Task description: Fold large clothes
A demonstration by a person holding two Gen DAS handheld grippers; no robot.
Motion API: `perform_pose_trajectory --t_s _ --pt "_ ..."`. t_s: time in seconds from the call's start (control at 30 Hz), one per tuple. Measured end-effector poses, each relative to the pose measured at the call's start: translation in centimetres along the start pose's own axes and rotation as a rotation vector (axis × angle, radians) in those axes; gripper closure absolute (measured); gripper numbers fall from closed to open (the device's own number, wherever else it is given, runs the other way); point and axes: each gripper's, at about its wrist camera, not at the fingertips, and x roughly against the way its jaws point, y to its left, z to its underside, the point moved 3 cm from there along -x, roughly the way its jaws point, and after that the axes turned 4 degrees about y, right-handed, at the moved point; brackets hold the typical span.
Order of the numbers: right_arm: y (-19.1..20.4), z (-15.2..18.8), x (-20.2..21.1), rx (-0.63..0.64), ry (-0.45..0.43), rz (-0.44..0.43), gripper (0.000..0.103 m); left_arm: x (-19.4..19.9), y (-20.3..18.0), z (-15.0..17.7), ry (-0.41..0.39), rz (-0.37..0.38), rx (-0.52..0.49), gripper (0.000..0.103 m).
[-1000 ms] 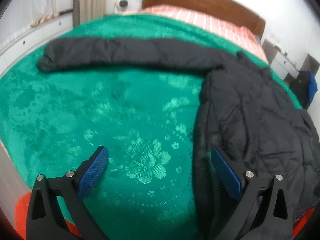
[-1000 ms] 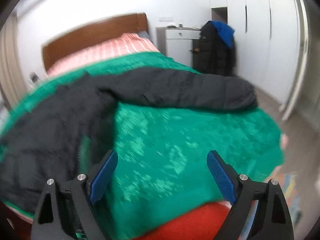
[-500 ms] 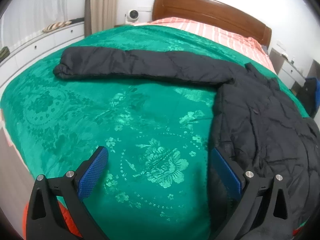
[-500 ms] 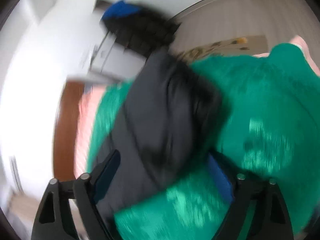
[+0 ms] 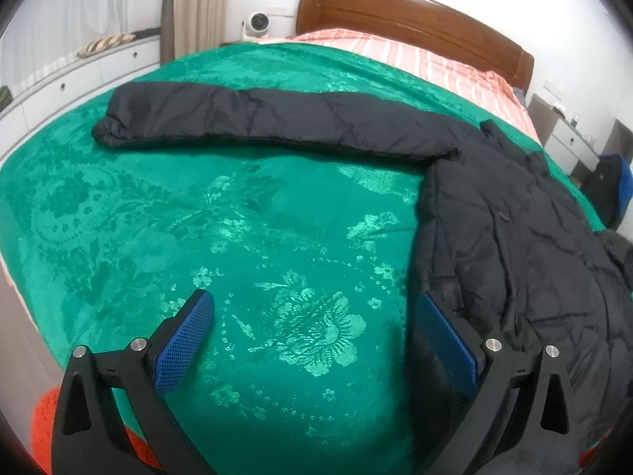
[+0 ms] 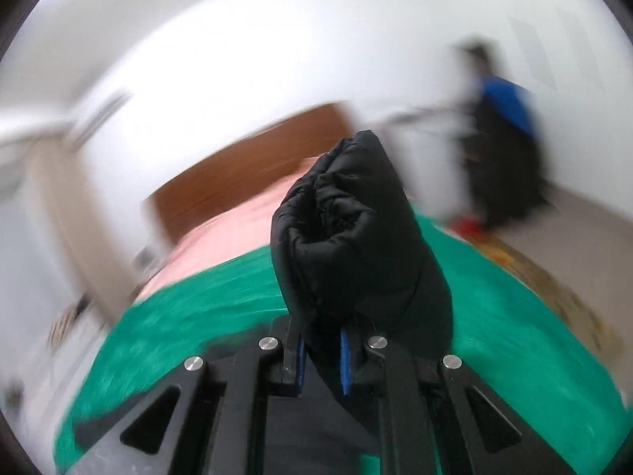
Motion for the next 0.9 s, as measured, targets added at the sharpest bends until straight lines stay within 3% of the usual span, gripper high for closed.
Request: perform_pose_trajectory --t_s 0.1,0.2,0.27,0.3,0.33,0.43,0.57,0.67,0.77,0.9 --pt "12.4 0.6 -3.7 0.159 0.047 -0.152 0.09 0.2 0.0 0.1 -0.007 0.007 -0.009 0.0" --pt "22.3 4.1 -8.4 0.258 0.088 -0.239 0.088 0.1 0.1 0.2 -0.005 -0.003 -0.026 0.0" --pt "27.4 8.2 -13.1 0.265 0.189 -0.296 0.074 -0.3 0.0 0.5 0.014 -0.014 -0.033 0.0" --pt "28.5 9.9 -14.7 0.256 0.247 -0.304 0.04 -0.5 0.0 0.6 0.02 -0.018 -0.037 0.0" --pt "30.1 12.7 -16.4 0.235 0.315 -0.311 0.024 -0.5 -0.1 0.6 0.024 -0.023 -0.041 0.0" --pt "32.3 20.3 -17.2 0.215 0.438 -0.384 0.024 -0.4 -0.4 0.8 0.02 -0.024 -0.055 0.0" --pt "29.7 26.9 -13.5 0.34 0.499 -0.424 0.025 -0.6 -0.3 0.7 0.023 -0.019 -0.046 0.0" --pt "25.9 29.1 -9.3 0.412 0.47 -0.405 0.025 -0.6 -0.1 0.5 0.024 -0.012 -0.029 0.0" --pt "21.5 28.4 -5.1 0.457 0.384 -0.339 0.024 -0.4 0.1 0.3 0.014 -0.002 -0.014 0.0" --pt "12.9 25.3 -0.2 0.395 0.246 -0.131 0.021 -0.6 0.1 0.3 0.018 -0.006 -0.011 0.0"
